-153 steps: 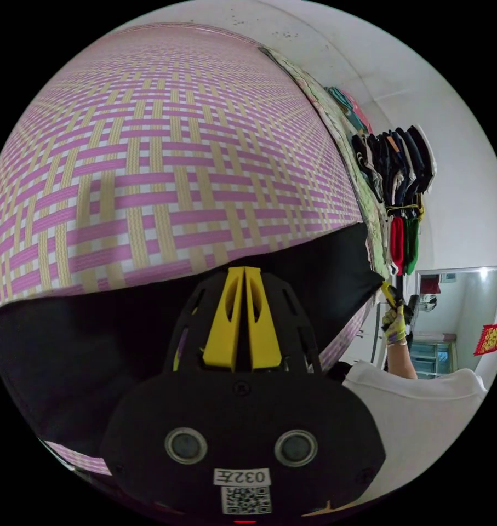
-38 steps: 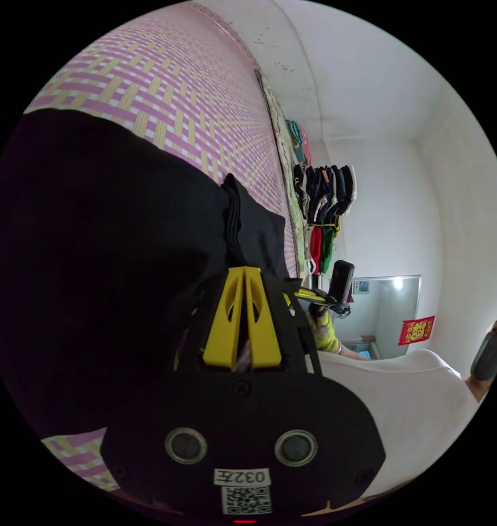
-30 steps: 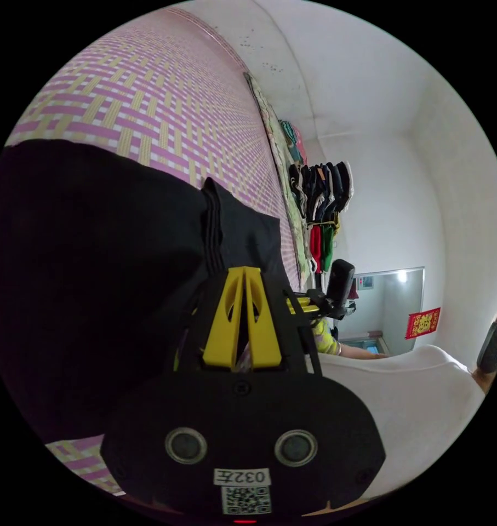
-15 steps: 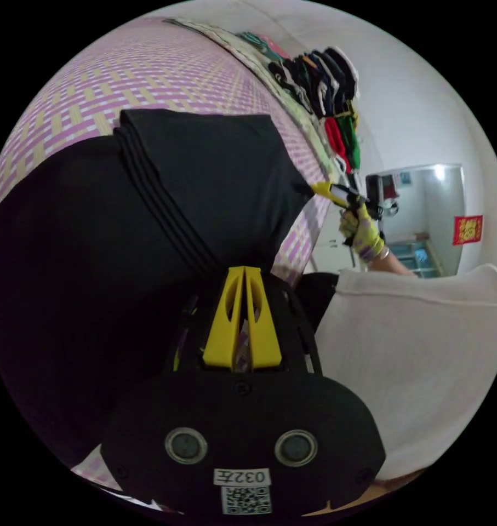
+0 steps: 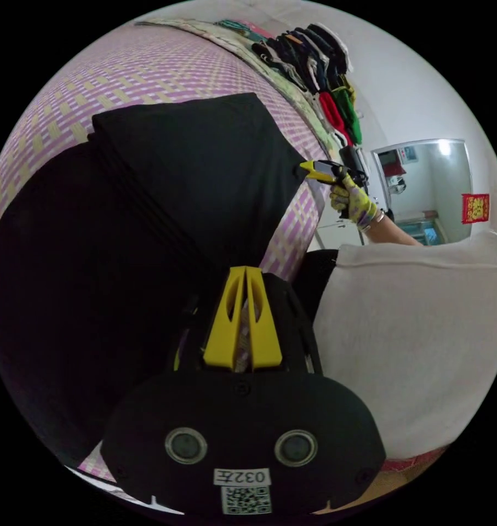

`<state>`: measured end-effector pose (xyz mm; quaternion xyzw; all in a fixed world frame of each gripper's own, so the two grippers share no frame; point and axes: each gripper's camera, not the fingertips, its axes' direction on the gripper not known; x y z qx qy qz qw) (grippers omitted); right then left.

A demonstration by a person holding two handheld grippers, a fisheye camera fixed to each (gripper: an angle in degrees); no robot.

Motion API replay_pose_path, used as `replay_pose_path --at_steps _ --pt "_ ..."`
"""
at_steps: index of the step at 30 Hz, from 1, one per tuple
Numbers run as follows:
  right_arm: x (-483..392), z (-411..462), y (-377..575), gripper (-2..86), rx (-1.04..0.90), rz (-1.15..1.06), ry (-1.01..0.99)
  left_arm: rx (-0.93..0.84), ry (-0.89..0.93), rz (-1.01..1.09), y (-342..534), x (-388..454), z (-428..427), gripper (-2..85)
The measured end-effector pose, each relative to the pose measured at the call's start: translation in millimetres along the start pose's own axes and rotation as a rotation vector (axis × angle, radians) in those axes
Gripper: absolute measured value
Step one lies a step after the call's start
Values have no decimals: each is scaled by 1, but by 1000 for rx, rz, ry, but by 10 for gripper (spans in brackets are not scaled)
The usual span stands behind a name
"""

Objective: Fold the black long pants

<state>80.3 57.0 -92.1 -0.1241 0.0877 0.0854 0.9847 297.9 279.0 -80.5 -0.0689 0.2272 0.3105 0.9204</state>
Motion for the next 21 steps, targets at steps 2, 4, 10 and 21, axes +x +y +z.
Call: replay_pose_path --at_steps 2,4,10,21 --pt "-1 -1 -1 51 -6 -3 11 18 -32 7 1 7 1 -9" --pt "-5 -6 0 48 9 -19 30 30 -108 45 0 22 5 -9" --pt "-6 -46 1 45 86 -31 80 27 -116 77 -47 53 36 -9" --pt "-30 -134 -3 47 240 18 419 -78 -96 258 -132 95 85 -9"
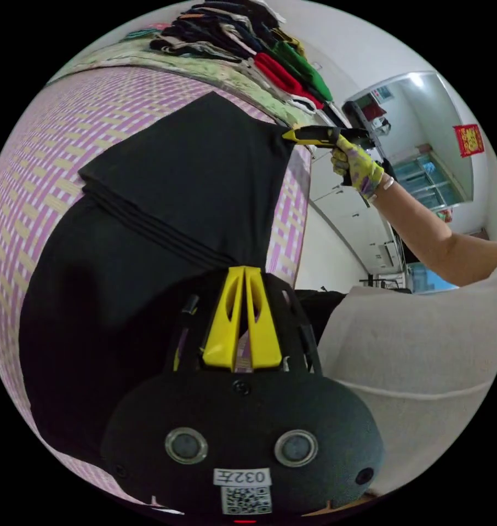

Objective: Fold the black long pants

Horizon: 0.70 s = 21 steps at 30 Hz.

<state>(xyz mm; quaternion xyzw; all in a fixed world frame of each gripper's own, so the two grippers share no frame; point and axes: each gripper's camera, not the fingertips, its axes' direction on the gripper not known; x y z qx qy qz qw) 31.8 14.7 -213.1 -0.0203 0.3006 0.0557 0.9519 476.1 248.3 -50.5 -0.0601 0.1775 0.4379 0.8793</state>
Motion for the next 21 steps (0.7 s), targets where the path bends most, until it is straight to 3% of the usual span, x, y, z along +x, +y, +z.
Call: replay_pose_path --at_steps 4,11,16,21 --pt "-59 -8 -3 48 64 -99 34 183 69 -239 82 -58 -42 -9" --pt "-251 18 -3 47 59 -464 84 493 43 -574 291 -131 -119 -9" --pt "-400 83 34 48 -59 -747 -23 547 35 -651 369 -160 -120 -9" --pt "-499 220 92 49 -364 -889 -43 602 152 -674 412 -194 -95 -9"
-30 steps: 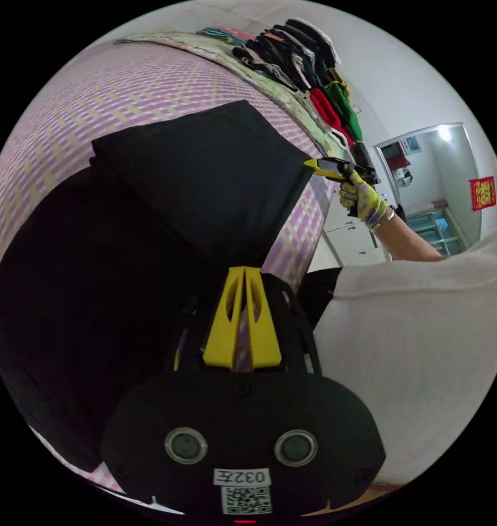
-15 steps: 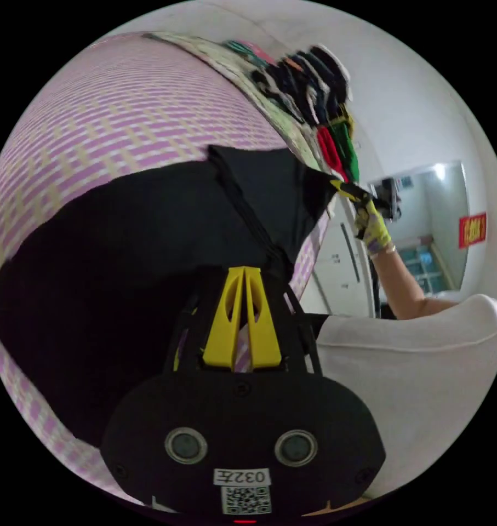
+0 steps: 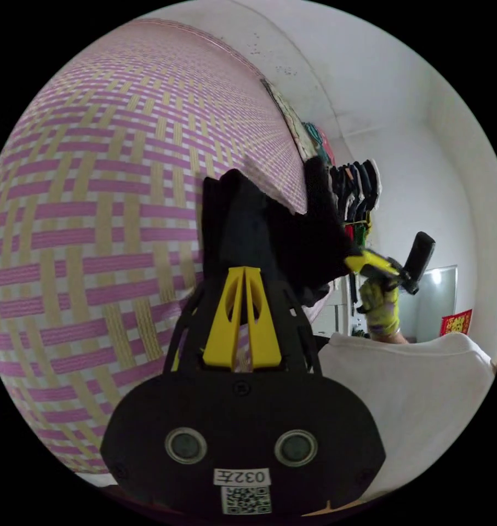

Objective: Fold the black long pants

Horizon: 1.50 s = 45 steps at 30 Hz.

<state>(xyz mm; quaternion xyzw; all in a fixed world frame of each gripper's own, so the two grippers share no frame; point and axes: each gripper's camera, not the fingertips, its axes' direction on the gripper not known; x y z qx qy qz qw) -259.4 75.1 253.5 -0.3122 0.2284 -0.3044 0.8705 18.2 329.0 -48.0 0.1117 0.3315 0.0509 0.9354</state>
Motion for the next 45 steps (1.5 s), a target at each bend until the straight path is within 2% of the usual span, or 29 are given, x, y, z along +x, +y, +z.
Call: replay_pose_path --at_steps 2,4,9,13,17,20,21,23,28,32,34,35,37,41,43,45 --pt "-6 38 -12 49 -101 11 -47 -2 20 0 4 -13 -2 -9" --pt "-8 51 -17 49 -122 33 -82 -12 42 6 6 -24 -3 -9" --pt "-20 28 -27 48 -18 97 -75 -47 75 43 11 -49 -5 -9" --pt "-46 28 -37 49 31 41 -78 -57 112 41 15 -66 -6 -9" --pt "-65 70 -44 50 -88 -78 -53 -41 163 48 21 -82 -9 -9" --pt "-46 92 -43 67 -177 -10 -156 -12 210 44 27 -92 -14 -10" --pt "-40 84 -40 81 -143 -8 -234 6 230 38 30 -96 -19 -10" --pt "-35 61 -31 78 -68 -6 -263 48 242 42 34 -98 -33 -10" --pt "10 6 24 48 106 177 -169 140 228 118 39 -82 -63 -11" --pt "59 10 78 40 79 342 -162 7 218 241 27 -48 -37 -12" --pt "67 21 92 36 39 353 -160 -115 162 283 24 -37 -16 -10" --pt "70 32 99 28 4 349 -173 -203 64 312 24 -32 -1 -10" --pt "70 50 108 9 -70 323 -193 -243 13 380 26 -27 3 -9" --pt "81 47 135 -4 -61 313 -232 -228 -9 334 18 -29 -18 -5" --pt "86 31 148 0 -5 302 -274 -157 2 267 14 -31 -35 1" --pt "99 -2 169 21 129 337 -270 -58 65 131 5 -42 -55 33"
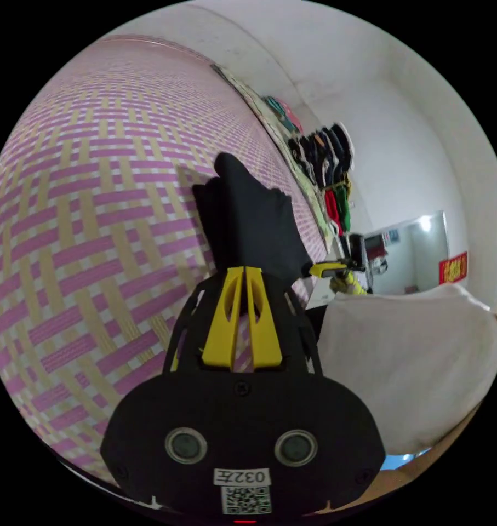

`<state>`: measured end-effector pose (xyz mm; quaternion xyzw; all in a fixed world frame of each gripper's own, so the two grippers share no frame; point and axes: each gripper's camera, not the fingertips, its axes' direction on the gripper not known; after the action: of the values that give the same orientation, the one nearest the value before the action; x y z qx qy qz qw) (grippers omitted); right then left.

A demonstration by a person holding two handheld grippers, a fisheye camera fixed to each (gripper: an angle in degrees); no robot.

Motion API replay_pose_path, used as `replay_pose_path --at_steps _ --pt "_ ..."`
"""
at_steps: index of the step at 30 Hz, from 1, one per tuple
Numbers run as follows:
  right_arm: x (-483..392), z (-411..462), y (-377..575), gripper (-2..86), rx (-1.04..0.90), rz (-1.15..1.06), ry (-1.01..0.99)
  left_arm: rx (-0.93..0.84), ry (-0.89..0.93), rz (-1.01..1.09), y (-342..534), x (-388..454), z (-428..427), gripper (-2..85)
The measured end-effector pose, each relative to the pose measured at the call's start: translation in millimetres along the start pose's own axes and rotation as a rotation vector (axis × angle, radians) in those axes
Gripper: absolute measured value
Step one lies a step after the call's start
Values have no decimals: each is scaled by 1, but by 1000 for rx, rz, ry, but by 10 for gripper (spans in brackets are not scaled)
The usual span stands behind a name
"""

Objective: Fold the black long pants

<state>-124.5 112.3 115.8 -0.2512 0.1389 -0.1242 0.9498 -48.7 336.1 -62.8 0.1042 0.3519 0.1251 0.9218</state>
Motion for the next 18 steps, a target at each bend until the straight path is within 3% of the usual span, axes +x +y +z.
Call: replay_pose_path --at_steps 3,6,15,18 --pt "40 -41 15 55 143 132 -10 -1 52 -119 -16 -9 2 105" --pt "90 -55 23 90 137 274 -86 -85 77 -162 -39 -2 23 138" --pt "140 -51 28 91 67 288 -209 -189 2 -164 -119 49 51 102" --pt "146 -49 29 87 53 276 -261 -238 63 -162 -142 63 63 96"
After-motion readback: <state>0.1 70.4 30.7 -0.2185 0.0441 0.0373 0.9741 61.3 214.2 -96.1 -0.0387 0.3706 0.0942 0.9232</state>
